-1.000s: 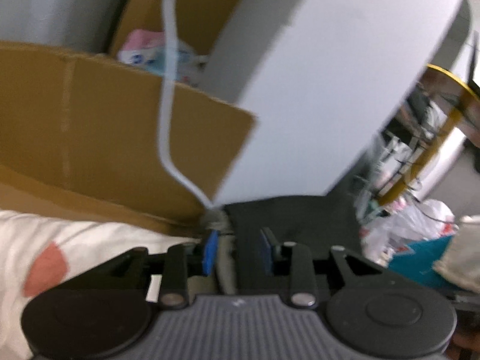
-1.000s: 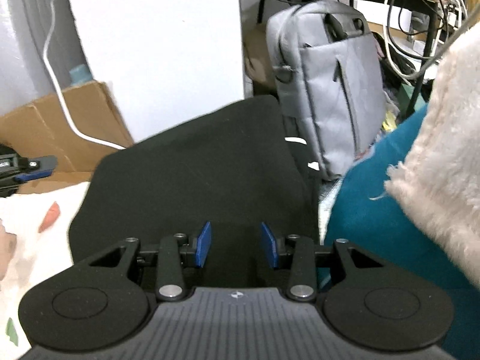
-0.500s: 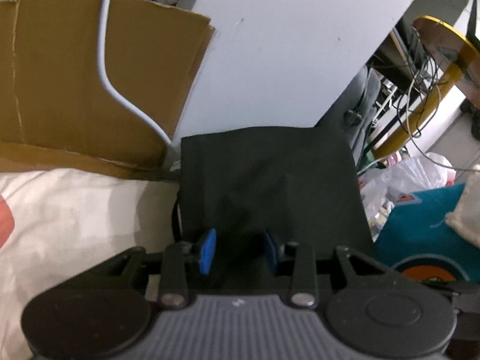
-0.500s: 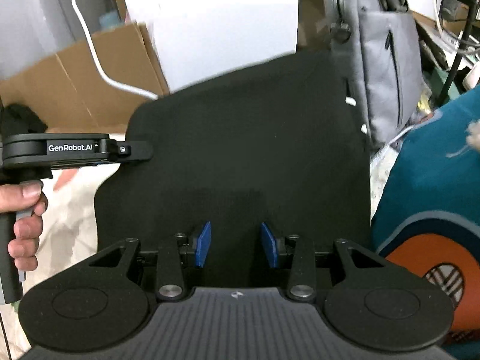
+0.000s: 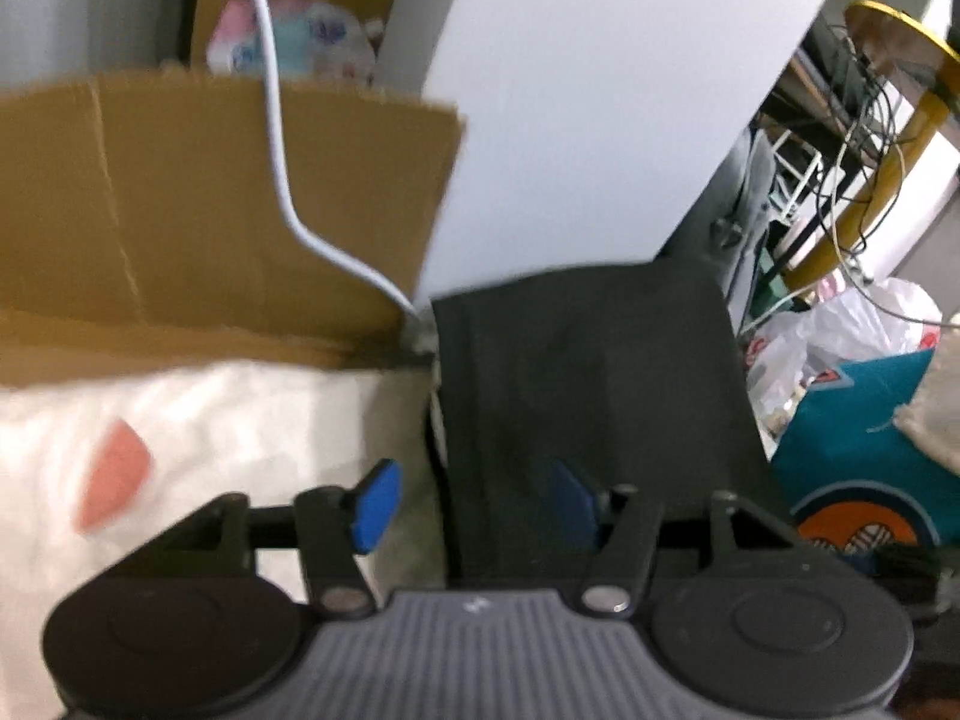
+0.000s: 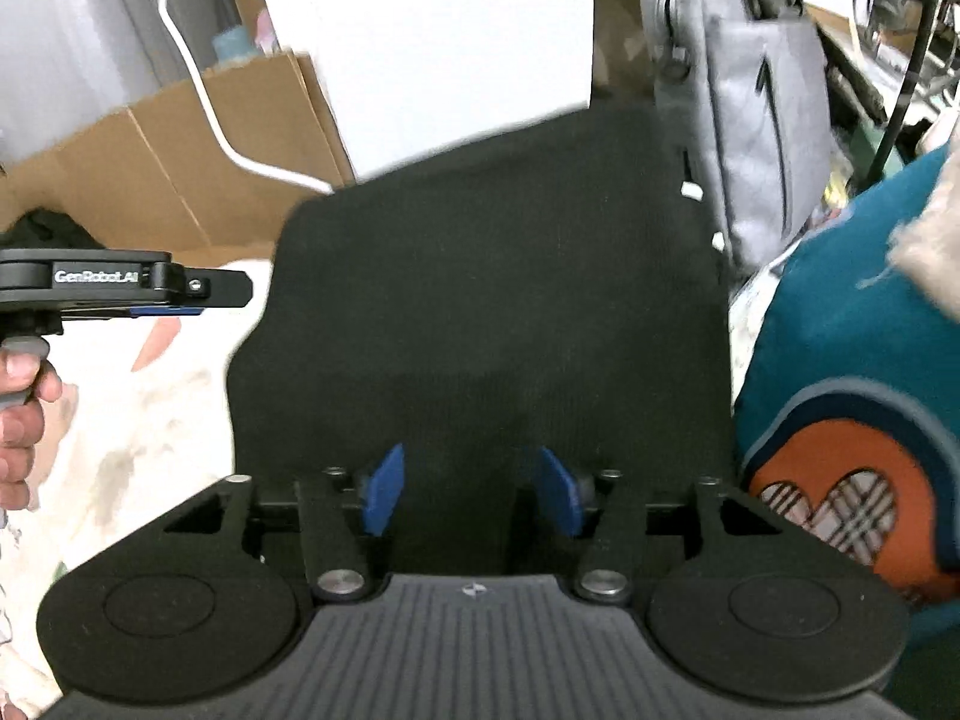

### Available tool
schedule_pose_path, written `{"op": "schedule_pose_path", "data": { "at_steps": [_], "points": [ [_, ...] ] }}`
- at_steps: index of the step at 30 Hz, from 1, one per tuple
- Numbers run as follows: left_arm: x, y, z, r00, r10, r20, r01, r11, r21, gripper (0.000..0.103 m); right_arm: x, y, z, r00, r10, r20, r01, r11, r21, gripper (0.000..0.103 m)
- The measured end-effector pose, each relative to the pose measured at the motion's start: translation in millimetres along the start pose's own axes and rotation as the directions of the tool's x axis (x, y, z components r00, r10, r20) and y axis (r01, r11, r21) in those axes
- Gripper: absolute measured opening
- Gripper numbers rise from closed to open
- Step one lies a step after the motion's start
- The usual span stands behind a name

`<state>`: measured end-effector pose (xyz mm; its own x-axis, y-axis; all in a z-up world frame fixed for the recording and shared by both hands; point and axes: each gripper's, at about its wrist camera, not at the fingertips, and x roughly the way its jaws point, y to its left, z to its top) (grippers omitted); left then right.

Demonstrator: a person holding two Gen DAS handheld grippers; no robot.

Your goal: Fold clothes

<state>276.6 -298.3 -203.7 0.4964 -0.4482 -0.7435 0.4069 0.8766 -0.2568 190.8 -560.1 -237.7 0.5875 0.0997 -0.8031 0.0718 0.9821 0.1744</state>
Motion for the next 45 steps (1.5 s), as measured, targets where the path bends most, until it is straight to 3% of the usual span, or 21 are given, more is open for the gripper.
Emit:
{"op": "schedule_pose_path", "data": {
  "at_steps": [5, 7, 9, 14, 18, 23, 29, 33, 37, 40, 45],
  "points": [
    [-57, -5, 16, 0.998, 0.03, 0.049, -0.031, 0.999, 0.019, 0.084, -37, 3, 14, 0.996, -0.003, 0.087, 0.002, 1.0, 0.012, 0.08],
    [-79, -6, 20, 0.996, 0.041, 0.073, -0.042, 0.999, 0.009, 0.09, -48, 6, 18, 0.994, 0.002, 0.106, -0.004, 1.0, 0.014, 0.09],
    [-103, -9, 18, 0.995, 0.049, 0.088, -0.051, 0.999, 0.018, 0.103, -64, 13, 21, 0.992, 0.012, 0.126, -0.013, 1.0, 0.004, 0.092],
    [-162, -14, 4, 0.988, 0.108, 0.112, -0.116, 0.99, 0.075, 0.103, -104, 27, 26, 0.985, 0.033, 0.169, -0.038, 0.999, 0.025, 0.1],
    [-198, -7, -4, 0.976, 0.164, 0.144, -0.167, 0.986, 0.011, 0.103, -134, 44, 23, 0.979, 0.052, 0.198, -0.055, 0.998, 0.01, 0.103],
    [-242, 4, -14, 0.947, 0.296, 0.121, -0.285, 0.953, -0.103, 0.103, -166, 61, 16, 0.973, 0.081, 0.214, -0.078, 0.997, -0.018, 0.103],
    [-289, 17, -29, 0.945, 0.306, 0.117, -0.287, 0.945, -0.158, 0.103, -195, 75, 8, 0.972, 0.091, 0.216, -0.083, 0.995, -0.047, 0.103],
    [-321, 19, -35, 0.919, 0.376, 0.121, -0.353, 0.918, -0.179, 0.103, -212, 82, 2, 0.969, 0.116, 0.22, -0.105, 0.993, -0.062, 0.103],
    [-351, 11, -48, 0.905, 0.407, 0.122, -0.387, 0.909, -0.157, 0.103, -236, 86, -6, 0.96, 0.154, 0.234, -0.137, 0.987, -0.087, 0.103],
    [-368, 7, -58, 0.912, 0.388, 0.132, -0.366, 0.916, -0.168, 0.103, -251, 86, -14, 0.957, 0.151, 0.248, -0.127, 0.986, -0.107, 0.103],
    [-390, -3, -74, 0.916, 0.368, 0.158, -0.339, 0.922, -0.187, 0.103, -281, 75, -33, 0.944, 0.066, 0.323, -0.032, 0.994, -0.108, 0.103]
  ]
}}
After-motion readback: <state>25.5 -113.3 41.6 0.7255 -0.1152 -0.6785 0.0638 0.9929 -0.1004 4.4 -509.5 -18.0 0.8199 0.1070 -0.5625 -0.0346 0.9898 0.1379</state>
